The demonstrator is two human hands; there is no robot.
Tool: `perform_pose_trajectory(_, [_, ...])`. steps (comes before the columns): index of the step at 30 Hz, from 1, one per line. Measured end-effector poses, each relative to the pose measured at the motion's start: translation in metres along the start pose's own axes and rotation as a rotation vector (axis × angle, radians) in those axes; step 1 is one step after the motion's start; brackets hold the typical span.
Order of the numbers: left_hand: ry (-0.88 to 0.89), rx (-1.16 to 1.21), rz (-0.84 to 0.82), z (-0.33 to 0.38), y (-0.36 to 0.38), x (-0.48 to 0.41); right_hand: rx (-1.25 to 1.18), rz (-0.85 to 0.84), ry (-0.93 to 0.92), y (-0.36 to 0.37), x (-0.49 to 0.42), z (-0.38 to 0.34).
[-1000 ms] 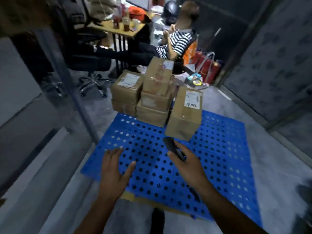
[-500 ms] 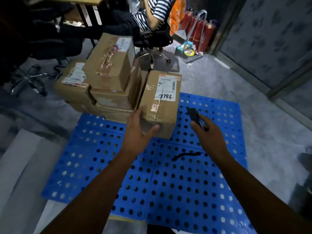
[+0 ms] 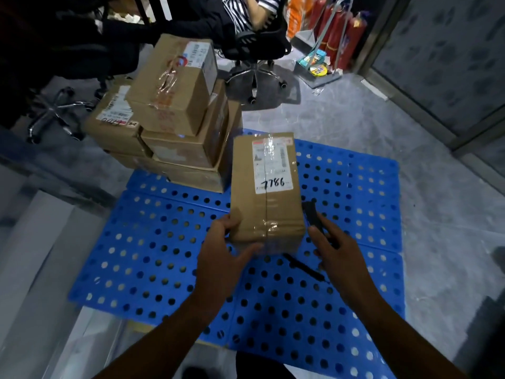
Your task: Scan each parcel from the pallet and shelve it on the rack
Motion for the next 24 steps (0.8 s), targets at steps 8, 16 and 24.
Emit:
perform_pose_trajectory(8, [-0.096,-0.059,0.002,-0.046,-0.037,0.101,0.114,-0.122,0.058,0.024,0.092,0.03])
perform_pose_trajectory(16, [-0.048,0.006,0.022,-0.074,-0.098,0.154,0.16,-0.151,0.008,0.071,0.149,0.025])
perform_pose_trajectory(24, [0.111,-0.087,-0.117,-0.053,-0.121,0.142,0.28,-0.149,-0.036,0.089,0.162,0.003])
Point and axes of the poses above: each hand's wrist, its own x-axis away from the middle knuckle, its own y-axis out of the palm, z = x × y, the point moved 10 cm from there along -x, towards the middle knuckle, and after that the axes turned 1 degree about -x, right-handed, at the moved point
